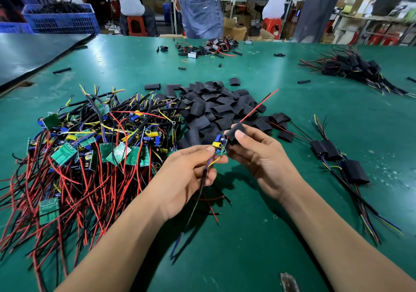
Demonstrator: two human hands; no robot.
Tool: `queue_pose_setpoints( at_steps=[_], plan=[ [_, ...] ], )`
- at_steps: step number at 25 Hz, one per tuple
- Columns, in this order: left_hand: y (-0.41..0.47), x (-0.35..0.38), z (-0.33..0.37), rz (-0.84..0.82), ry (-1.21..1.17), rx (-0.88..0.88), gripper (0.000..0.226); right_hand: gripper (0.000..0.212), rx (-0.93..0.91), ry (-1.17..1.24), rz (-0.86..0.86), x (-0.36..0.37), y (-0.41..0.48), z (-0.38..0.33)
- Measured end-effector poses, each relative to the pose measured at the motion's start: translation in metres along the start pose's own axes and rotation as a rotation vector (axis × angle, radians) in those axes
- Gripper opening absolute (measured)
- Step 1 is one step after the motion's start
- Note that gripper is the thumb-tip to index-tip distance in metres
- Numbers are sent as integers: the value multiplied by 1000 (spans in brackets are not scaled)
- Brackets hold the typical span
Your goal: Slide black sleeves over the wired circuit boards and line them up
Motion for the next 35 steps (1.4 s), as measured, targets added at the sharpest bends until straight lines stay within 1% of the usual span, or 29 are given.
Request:
queue_pose_setpoints(
  at_steps=[3, 5, 8, 13, 18, 20, 21, 23, 24, 26, 29, 30, 33, 35],
  plan=[
    [1, -1, -1, -15, 6, -15, 15, 22, -19, 6, -50, 6, -3, -1],
    [1, -1, -1, -25, -4, -19, 16, 23, -17, 26, -49, 7, -4, -1],
    [0, -1, 0, -36, -37, -25, 26, 25, 4, 65, -54, 8, -4, -1],
    [-1, 0, 0, -89, -23, -47, 12, 29, 28, 137, -78, 12, -5, 1],
    [-1, 1, -1, -117, -41, -54, 17, 28, 31, 145, -89, 11, -4, 0],
    [-1, 1, -1, -133, -38, -55, 15, 26, 30, 145, -98, 11, -4, 0],
    [-1, 1, -1, -137, -35, -60, 19, 25, 30, 140, -103, 11, -4, 0],
    [0, 0, -3, -126, -27, -69, 26, 24, 33, 117, -113, 10, -5, 0],
    [0, 0, -3, -117, -21, -72, 23, 25, 35, 103, -118, 10, -5, 0],
    [1, -1, -3, -96, -12, -67, 10, 27, 35, 68, -132, 10, -6, 1],
    [2, -3, -3, -63, -13, -40, 21, 28, 24, 26, -161, 11, -7, 1],
    [2, -4, -2, -59, -15, -34, 22, 27, 29, 32, -174, 12, -8, 1],
    [0, -3, -1, -47, 11, -17, 13, 26, 33, 22, -204, 13, -10, 1],
    [0, -3, -2, -14, 73, 6, 15, 29, 16, -39, -179, 13, -10, 1]
  ],
)
Point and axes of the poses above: each hand's wrist, its own y-axis towards the middle knuckle, its own x-axis out of the palm, z = x × y, the point moved 4 cm from there along y, towards the middle knuckle, and after that the axes turned 8 degrees about -y, right-handed, at the moved point
